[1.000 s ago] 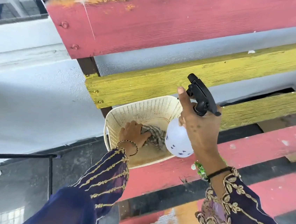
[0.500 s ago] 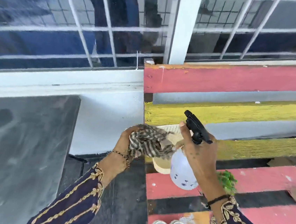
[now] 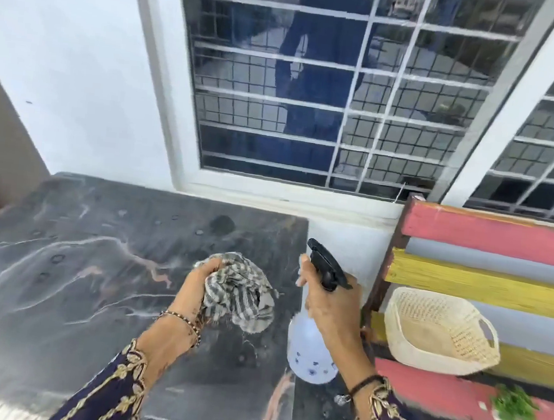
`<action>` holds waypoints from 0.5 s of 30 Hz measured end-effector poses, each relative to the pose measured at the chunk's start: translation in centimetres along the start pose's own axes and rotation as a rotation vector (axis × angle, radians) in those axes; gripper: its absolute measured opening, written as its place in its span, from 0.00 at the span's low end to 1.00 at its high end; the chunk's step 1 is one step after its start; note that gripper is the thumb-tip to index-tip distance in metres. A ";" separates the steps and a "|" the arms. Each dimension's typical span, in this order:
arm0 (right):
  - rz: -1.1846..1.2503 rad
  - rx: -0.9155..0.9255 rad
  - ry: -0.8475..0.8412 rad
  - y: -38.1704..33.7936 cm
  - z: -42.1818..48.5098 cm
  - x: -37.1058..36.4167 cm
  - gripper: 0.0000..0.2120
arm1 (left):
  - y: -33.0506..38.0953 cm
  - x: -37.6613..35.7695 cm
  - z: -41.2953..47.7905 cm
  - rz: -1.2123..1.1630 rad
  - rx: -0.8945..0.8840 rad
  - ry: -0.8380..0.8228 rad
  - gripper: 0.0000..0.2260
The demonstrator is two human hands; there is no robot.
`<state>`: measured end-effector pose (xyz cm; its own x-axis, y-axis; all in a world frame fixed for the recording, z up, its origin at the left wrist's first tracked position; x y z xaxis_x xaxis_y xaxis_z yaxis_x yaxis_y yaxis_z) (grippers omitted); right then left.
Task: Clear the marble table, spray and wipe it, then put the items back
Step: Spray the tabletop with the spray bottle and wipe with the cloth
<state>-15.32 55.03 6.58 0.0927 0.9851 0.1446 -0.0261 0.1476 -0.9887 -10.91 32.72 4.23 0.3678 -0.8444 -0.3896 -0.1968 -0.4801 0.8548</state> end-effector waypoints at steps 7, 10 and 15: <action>0.020 0.016 -0.221 -3.4 -4.6 -13.5 0.21 | 5.5 11.4 -2.6 -0.073 -0.069 0.140 0.12; 0.041 0.008 -0.306 -4.1 -5.9 -18.9 0.19 | 6.8 15.6 -2.7 -0.136 -0.086 0.172 0.12; -0.037 0.013 -0.370 -3.8 -5.4 -27.0 0.19 | 9.6 22.4 -1.8 -0.176 -0.133 0.269 0.11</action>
<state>-12.38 27.40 6.21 -0.2723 0.9438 0.1873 -0.0419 0.1828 -0.9823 -2.89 9.67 4.32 0.6151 -0.6499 -0.4463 0.0050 -0.5629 0.8265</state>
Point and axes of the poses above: each hand's wrist, its own z-axis towards the middle knuckle, its own x-axis out of the back of the hand, y = z × x, the point moved 9 cm from there along z, towards the middle knuckle, and after that the axes turned 4 degrees about -z, right-handed, at the moved point
